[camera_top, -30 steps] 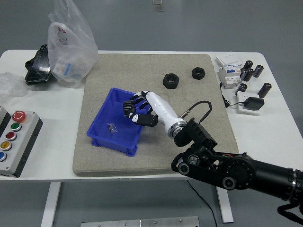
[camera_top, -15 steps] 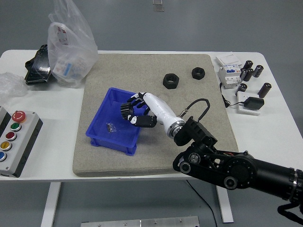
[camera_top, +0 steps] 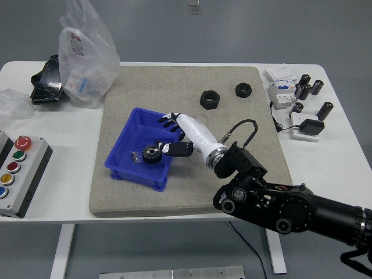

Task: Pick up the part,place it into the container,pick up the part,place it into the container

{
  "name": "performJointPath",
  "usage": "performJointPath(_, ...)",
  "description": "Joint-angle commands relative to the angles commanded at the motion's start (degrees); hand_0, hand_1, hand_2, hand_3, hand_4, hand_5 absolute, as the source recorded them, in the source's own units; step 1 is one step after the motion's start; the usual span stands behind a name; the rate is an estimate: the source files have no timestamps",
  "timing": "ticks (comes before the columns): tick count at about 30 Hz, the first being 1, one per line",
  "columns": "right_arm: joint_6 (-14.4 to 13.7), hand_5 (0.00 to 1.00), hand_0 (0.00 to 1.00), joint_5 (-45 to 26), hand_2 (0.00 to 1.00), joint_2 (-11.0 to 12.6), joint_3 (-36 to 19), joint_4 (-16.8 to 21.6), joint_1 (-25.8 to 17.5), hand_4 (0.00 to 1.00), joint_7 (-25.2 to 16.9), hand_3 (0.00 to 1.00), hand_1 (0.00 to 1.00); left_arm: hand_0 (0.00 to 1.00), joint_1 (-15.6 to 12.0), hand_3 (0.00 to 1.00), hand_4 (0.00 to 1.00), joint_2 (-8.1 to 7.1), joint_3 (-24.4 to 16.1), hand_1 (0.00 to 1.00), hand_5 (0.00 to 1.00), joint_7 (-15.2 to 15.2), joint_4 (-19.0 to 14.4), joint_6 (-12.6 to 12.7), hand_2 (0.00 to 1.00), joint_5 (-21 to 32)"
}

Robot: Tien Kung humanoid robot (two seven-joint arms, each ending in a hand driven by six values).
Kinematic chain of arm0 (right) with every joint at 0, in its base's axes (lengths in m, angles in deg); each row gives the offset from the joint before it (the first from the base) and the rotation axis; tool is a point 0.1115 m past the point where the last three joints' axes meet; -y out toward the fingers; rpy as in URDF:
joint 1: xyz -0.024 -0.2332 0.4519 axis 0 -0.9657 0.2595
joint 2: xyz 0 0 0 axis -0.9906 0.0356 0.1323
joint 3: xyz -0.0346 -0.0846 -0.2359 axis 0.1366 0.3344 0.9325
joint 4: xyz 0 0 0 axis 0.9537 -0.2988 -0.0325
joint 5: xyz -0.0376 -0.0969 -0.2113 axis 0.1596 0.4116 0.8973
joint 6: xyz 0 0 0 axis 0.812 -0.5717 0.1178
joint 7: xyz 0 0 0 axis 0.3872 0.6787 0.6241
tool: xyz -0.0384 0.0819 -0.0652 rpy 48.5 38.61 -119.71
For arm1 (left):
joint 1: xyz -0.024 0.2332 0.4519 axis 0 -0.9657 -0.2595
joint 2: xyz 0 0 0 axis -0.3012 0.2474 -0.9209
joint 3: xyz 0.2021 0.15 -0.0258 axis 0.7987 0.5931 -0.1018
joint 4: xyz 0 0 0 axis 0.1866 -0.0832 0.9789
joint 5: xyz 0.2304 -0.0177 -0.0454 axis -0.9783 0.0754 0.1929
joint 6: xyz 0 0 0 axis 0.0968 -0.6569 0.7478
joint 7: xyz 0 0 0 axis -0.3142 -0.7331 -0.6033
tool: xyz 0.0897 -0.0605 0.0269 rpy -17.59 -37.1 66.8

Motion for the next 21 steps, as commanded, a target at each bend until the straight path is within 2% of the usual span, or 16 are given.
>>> performJointPath(5, 1.6, 0.155, 0.500, 4.6, 0.743, 0.7, -4.5, 1.8, -1.9, 0.741, 2.0, 0.791, 0.698, 0.626, -0.1, 0.617, 0.690, 0.02, -0.1, 0.521, 0.271, 0.0, 0.0, 0.0, 0.515, 0.0)
performJointPath(8, 2.6, 0.155, 0.500, 8.4, 0.743, 2.1, -8.5, 3.8, -3.9, 0.741, 4.3, 0.791, 0.698, 0.626, -0.3, 0.617, 0.690, 0.03, -0.1, 0.521, 0.271, 0.1, 0.0, 0.0, 0.515, 0.0)
performJointPath(11, 4.6, 0.171, 0.473, 13.0, 0.738, 4.7, -12.8, 5.8, -6.5, 0.749, 7.8, 0.780, 0.687, 0.626, -0.4, 0.618, 0.697, 0.03, -0.3, 0.523, 0.291, 0.1, 0.0, 0.1, 0.515, 0.0)
performJointPath(14, 8.2, 0.171, 0.473, 18.3, 0.738, 7.9, -17.0, 6.3, -9.6, 0.749, 12.3, 0.780, 0.687, 0.626, -0.6, 0.618, 0.697, 0.05, -0.5, 0.523, 0.291, 0.1, 0.0, 0.2, 0.515, -0.1)
performJointPath(15, 9.3, 0.180, 0.445, 19.6, 0.737, 8.6, -17.9, 6.3, -10.3, 0.756, 13.0, 0.779, 0.678, 0.626, -0.6, 0.618, 0.700, 0.05, -0.5, 0.524, 0.307, 0.1, 0.0, 0.2, 0.515, -0.1)
performJointPath(19, 14.0, 0.180, 0.445, 24.0, 0.737, 11.0, -19.3, 5.9, -12.6, 0.756, 13.0, 0.779, 0.678, 0.626, -0.6, 0.618, 0.700, 0.06, -0.6, 0.524, 0.307, 0.1, 0.0, 0.2, 0.515, -0.2)
performJointPath(21, 15.2, 0.203, 0.426, 23.7, 0.737, 11.7, -19.2, 5.7, -13.4, 0.770, 13.0, 0.785, 0.673, 0.626, -0.6, 0.618, 0.700, 0.11, -0.5, 0.524, 0.306, 0.2, 0.0, 0.2, 0.515, -0.1)
